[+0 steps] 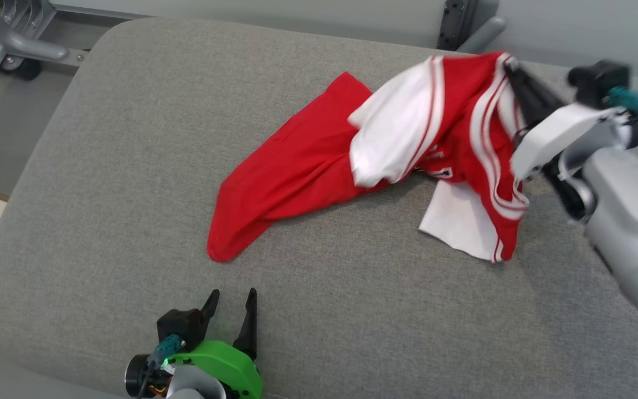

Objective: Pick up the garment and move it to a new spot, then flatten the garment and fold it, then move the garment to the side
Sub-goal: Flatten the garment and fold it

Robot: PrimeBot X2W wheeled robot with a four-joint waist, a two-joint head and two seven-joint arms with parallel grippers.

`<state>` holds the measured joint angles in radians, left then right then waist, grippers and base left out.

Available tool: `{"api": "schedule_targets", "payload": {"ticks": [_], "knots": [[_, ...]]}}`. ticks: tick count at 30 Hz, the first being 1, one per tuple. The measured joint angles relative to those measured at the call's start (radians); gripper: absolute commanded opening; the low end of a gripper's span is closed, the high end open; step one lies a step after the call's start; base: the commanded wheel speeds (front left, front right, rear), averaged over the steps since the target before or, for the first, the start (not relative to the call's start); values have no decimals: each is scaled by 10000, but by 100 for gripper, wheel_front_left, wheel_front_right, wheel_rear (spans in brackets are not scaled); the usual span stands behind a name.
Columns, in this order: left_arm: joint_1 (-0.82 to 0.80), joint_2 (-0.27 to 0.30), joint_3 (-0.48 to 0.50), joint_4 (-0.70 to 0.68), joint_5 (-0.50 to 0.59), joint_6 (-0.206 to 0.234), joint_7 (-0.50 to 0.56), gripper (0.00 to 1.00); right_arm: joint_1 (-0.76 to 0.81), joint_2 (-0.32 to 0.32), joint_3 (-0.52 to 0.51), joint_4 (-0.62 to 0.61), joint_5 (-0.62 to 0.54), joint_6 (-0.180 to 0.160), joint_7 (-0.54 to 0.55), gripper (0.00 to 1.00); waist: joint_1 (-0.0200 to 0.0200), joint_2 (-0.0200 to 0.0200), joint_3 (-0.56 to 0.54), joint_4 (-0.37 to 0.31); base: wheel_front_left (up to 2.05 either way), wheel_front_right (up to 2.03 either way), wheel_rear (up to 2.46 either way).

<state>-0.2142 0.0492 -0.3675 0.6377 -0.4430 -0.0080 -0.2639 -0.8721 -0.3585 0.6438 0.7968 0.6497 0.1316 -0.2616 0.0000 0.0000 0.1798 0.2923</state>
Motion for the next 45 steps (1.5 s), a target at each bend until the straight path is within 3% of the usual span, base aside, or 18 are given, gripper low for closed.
{"api": "schedule_targets", "payload": {"ticks": [5,6,7,8,12,16,19,22,26,27,35,45], "knots": [[-134,2,-259,82,0,-52,0,100,-998,-688,-2811,1921,-1632,-2,-10,0,0,0,191,328,0,0,0],[-186,4,-334,125,-21,-54,-2,100,-1141,-869,-3373,2512,-2192,0,-10,12,0,0,227,417,0,0,0],[-221,2,-412,138,-27,-58,0,100,-1267,-1014,-4100,3137,-2491,-2,-10,87,0,0,260,508,0,0,0],[-228,4,-477,150,-46,-61,0,100,-1354,-1177,-4644,3676,-2884,-2,-10,100,0,0,288,598,0,0,0],[-224,4,-512,182,-81,2,-2,100,-1192,-1168,-6514,3975,-4163,-10,-12,100,0,0,369,850,0,0,0],[-199,0,-420,184,-113,69,-2,100,-101,-291,-7965,2838,-5181,-6,-10,100,0,0,372,716,0,0,0],[-146,-4,-224,178,-12,69,0,100,832,681,-8261,1712,-5565,-10,-12,100,0,0,310,489,0,0,0],[-58,0,-115,196,105,36,-2,100,1801,1473,-7751,740,-5607,-4,-12,100,0,0,170,180,0,0,0],[28,-2,23,194,190,-12,-2,100,3197,1933,-6466,-207,-5135,-2,-12,100,0,0,-146,-268,0,0,0],[51,-4,54,198,219,-21,0,100,3792,1948,-5716,-639,-4874,-2,-12,100,0,0,-307,-462,0,0,0],[339,-4,61,322,228,-109,-2,100,5219,1783,-2788,-1507,-3799,-2,-12,100,0,0,-840,-868,0,0,0],[383,0,-42,274,153,-127,-2,100,4547,1400,-2002,-560,-3783,-2,-12,100,0,0,-635,-508,0,0,0]]}}
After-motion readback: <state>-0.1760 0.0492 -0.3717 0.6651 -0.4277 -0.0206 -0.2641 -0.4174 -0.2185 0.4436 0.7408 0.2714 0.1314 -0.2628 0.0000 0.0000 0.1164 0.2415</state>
